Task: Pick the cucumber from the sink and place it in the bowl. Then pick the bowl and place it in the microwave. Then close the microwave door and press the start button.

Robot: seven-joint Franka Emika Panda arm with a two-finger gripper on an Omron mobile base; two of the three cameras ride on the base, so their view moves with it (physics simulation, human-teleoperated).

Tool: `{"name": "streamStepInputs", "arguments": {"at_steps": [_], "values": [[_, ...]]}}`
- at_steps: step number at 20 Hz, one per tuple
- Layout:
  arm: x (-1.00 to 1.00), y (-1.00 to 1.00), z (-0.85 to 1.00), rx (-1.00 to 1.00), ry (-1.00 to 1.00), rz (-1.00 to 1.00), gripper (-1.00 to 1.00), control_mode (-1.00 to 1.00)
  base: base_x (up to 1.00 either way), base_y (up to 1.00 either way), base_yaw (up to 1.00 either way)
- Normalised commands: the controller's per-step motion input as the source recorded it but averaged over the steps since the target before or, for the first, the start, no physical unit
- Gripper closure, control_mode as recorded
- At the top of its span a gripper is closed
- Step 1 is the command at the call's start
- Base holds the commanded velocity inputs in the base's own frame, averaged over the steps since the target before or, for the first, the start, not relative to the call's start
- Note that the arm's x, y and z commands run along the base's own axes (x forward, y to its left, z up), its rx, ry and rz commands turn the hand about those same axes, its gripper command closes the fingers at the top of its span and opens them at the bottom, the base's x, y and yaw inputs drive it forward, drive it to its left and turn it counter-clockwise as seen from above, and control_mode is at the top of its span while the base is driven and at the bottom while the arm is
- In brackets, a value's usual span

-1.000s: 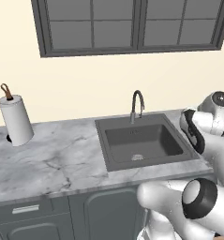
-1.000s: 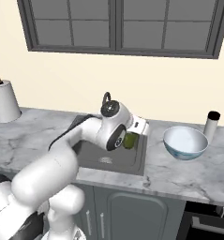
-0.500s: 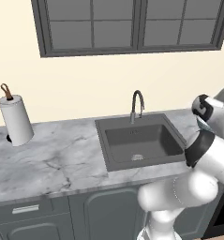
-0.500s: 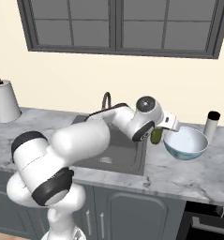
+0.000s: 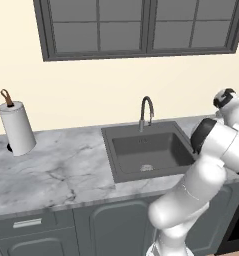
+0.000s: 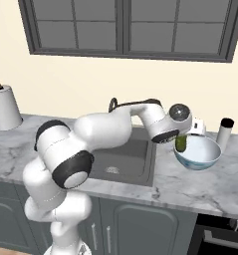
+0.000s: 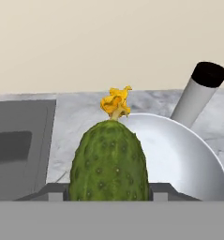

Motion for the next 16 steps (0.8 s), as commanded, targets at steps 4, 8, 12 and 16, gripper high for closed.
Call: {"name": "streamStepInputs", "arguments": {"at_steps": [4,8,12,16], "values": [[0.10,-0.11,-0.52,-0.06,0.01,0.15,1.00,-1.00,0.00,0.00,0.00],[0.03,-0.19,-0.39,-0.01,0.02,0.10,1.00,-1.00,0.00,0.00,0.00],[0.14,-0.17,-0.28,0.00,0.04,0.08,1.00,-1.00,0.00,0.00,0.00],[0.28,-0.21,-0.10,-0.01,0.01,0.06,1.00,-1.00,0.00,0.00,0.00]]}}
